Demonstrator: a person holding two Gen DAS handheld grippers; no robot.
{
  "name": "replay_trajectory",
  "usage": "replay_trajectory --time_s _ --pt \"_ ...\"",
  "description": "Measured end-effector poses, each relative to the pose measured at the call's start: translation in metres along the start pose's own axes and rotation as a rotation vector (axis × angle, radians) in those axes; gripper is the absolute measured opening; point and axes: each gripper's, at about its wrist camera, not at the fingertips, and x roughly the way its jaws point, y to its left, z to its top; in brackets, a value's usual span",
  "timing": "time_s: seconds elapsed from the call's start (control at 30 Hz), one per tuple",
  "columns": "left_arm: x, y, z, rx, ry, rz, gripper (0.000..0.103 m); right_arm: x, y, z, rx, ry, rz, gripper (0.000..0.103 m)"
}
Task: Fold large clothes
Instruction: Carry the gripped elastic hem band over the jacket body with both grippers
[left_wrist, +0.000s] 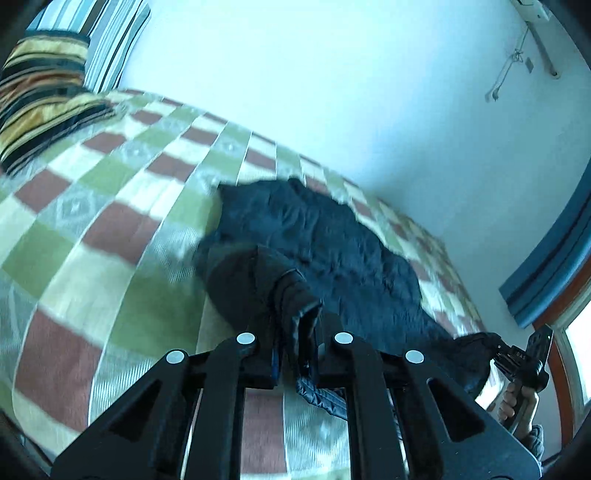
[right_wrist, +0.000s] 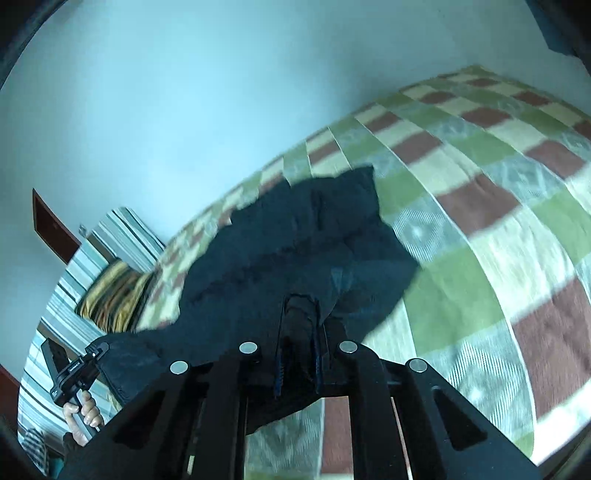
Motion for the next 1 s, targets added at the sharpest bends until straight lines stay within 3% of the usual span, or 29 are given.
replay_trajectory --time_s 0.07,0.2,0.43,0.77,1.0 --pt "0.014 0.001 0.018 -0.003 -0.046 0.036 0.010 0.009 -0.001 0.017 0.007 -0.016 0.009 0.011" --pt "0.054 0.011 0.055 -0.031 -0.045 0.070 0.010 0.041 -0.007 0.056 0.056 -0.036 0.025 0.011" --pt "0.143 0.040 0.100 -0.089 0.035 0.135 0.010 0.109 -0.023 0.098 0.094 0.008 -0.022 0.011" --pt "0.233 0.071 0.101 -0.095 0.158 0.228 0.010 0.208 -0.065 0.099 0.155 0.159 -0.137 0.011" --pt "0.244 0.073 0.099 -0.044 0.169 0.226 0.015 0.209 -0.069 0.096 0.138 0.162 -0.118 0.015"
